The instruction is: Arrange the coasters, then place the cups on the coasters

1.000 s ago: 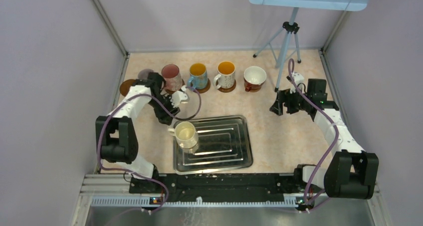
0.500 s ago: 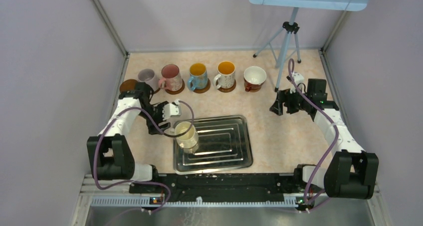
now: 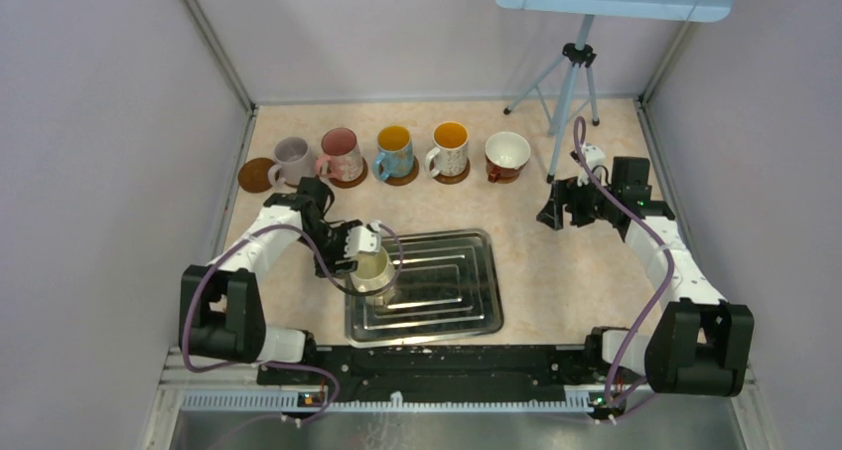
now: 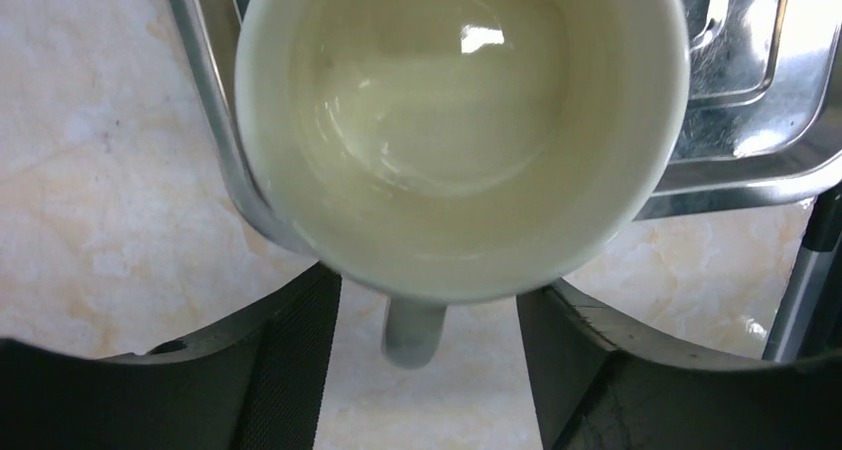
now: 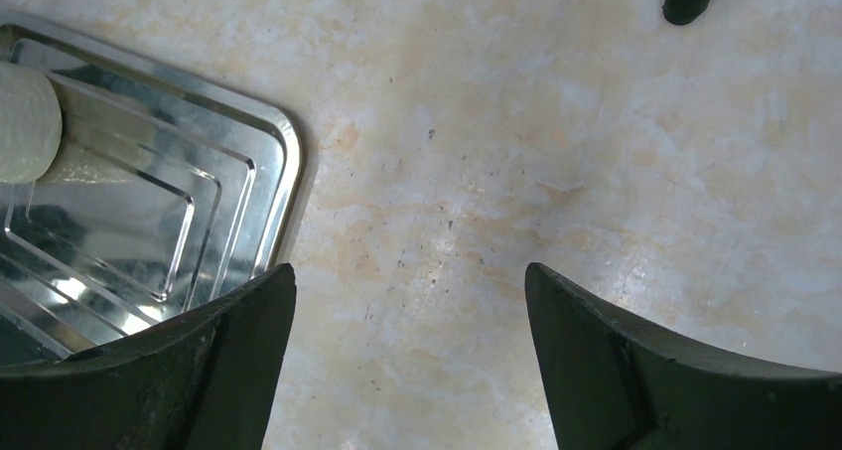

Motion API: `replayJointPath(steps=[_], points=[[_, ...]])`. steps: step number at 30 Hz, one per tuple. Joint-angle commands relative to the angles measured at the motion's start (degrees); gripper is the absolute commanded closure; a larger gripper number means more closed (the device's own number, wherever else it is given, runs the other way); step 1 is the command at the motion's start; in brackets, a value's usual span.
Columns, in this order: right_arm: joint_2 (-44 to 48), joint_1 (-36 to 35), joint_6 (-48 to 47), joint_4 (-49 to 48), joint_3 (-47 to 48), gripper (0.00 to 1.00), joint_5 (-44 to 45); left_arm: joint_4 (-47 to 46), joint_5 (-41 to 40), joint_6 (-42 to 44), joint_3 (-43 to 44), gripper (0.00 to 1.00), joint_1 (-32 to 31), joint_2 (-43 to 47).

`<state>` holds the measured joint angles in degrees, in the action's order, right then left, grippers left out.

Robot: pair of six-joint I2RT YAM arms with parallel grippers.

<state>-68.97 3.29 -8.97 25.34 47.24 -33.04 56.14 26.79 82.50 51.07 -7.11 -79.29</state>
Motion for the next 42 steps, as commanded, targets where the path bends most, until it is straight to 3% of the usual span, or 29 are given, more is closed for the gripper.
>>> replayJointPath(steps=[1, 10, 21, 29, 35, 42], points=[[1.8, 0.5, -0.5, -1.0, -0.4, 0.16, -0.8, -3.3, 2.8, -1.8, -2.1, 0.33, -1.9, 1.0], [1.8, 0.5, -0.5, -1.0, -0.4, 0.16, -0.7, -6.4, 3.8, -4.1, -7.0, 0.61, -2.2, 3.7], [1.6, 0.5, -0.5, -1.1, -0.4, 0.16, -0.9, -7.0, 10.5, -15.7, -3.2, 1.00, -0.9, 7.1], [1.2, 0.5, -0.6, -1.0, -0.2, 0.16, -1.2, -6.4, 17.6, -27.4, 8.6, 1.00, 2.7, 6.6], [1.5, 0.5, -0.7, -1.0, -0.4, 0.16, -1.2, -8.0, 25.0, -35.8, 18.1, 1.00, 11.0, 3.5], [1.9, 0.5, -0.6, -1.0, -0.4, 0.16, -1.4, -24.3, 22.0, -51.5, 24.3, 1.00, 23.9, 1.4]])
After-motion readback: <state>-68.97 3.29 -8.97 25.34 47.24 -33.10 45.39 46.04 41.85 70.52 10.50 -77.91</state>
